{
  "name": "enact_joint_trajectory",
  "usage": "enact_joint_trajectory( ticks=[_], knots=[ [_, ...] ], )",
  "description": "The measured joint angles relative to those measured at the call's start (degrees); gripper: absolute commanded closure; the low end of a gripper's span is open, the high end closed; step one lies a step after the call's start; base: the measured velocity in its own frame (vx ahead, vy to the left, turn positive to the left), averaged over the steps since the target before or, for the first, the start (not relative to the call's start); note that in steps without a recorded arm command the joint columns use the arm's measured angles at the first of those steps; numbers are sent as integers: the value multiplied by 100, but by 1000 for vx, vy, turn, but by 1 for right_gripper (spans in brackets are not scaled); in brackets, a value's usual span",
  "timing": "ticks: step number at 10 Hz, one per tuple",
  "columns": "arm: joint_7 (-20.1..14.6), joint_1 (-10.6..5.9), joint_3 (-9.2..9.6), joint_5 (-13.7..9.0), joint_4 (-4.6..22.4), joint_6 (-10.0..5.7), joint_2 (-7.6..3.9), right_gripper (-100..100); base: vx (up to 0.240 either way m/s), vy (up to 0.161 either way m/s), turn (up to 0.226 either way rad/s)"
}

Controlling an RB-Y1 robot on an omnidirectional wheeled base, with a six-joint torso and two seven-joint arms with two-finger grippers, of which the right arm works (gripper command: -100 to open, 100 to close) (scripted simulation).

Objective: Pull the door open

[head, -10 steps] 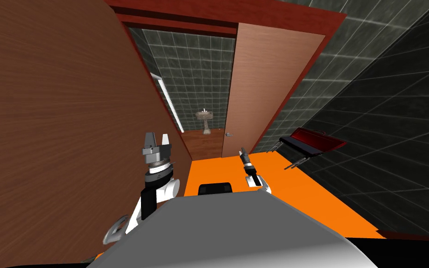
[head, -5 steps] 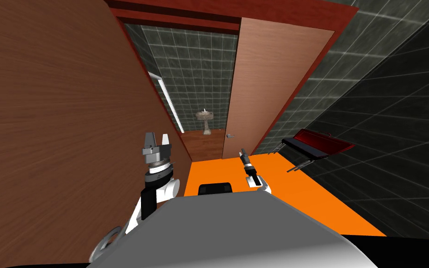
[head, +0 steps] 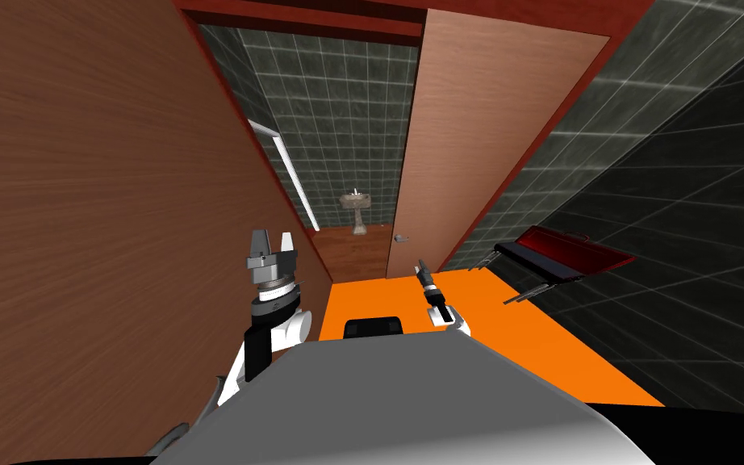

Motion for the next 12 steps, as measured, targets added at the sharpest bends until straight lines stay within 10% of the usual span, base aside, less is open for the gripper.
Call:
enact_joint_trajectory(
  ticks=[12],
  knots=[
    [-404,-553,-201,229,1432,-271,-147,-100,104,-7,14]
  ],
)
